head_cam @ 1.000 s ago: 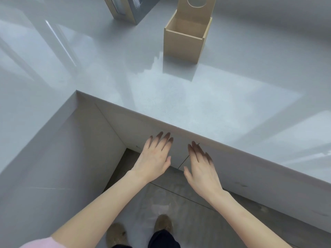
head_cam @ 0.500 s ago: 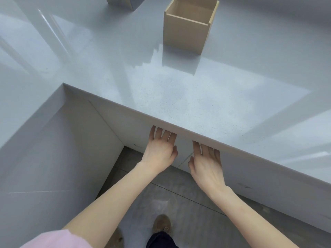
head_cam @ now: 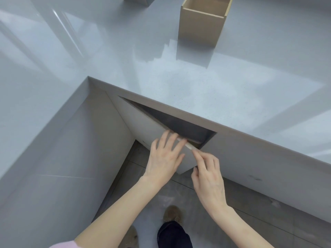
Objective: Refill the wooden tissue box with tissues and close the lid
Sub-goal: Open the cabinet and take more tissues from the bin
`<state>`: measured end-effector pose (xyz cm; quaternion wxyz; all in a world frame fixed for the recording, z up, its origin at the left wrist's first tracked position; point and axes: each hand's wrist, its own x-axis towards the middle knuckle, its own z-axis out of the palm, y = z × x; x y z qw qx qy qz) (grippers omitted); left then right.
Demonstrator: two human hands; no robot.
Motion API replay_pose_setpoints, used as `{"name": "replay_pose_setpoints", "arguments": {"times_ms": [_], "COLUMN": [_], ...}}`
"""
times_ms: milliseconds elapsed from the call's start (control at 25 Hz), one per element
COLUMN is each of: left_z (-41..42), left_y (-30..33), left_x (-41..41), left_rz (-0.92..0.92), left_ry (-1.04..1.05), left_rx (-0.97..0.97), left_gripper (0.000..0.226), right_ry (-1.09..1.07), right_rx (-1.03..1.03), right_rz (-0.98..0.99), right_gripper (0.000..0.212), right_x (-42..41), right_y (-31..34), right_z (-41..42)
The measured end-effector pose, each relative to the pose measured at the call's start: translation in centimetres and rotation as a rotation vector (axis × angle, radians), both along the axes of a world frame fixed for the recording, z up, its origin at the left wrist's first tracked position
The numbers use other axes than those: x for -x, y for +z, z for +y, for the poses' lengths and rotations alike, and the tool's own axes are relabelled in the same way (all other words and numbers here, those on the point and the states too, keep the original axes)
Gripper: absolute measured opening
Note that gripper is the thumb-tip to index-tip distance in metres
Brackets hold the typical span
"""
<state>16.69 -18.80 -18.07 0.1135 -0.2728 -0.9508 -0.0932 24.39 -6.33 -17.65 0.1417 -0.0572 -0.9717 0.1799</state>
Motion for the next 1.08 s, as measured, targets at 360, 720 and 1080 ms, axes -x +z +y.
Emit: {"name": "replay_pose_setpoints", "arguments": {"times_ms": [360,720,1080], "left_z": [-8.3,-16.9,-26.2], "left_y": [1.5,2.8,3.6], "left_x": [-5.9,-8.1,-7.1], "left_rz": [-0.124,-0.265,-0.393], "left_ry": [-0.007,0.049,0.178], "left_rx": [0.052,-0.078,-0.113], "left_gripper": [0.027,0.033,0.036], "right_ry": [0.091,0.226,0.139], "right_rx": [0.322,0.414,0.737], "right_rz": [-0.130,-0.198,-0.302], "right_gripper": [0.045,0.059,0.064], "right_x": [-4.7,-7.7,-6.4], "right_y": [0.4,-0.6,0.1], "right_z": [-8.2,-17.8,-30.2]}}
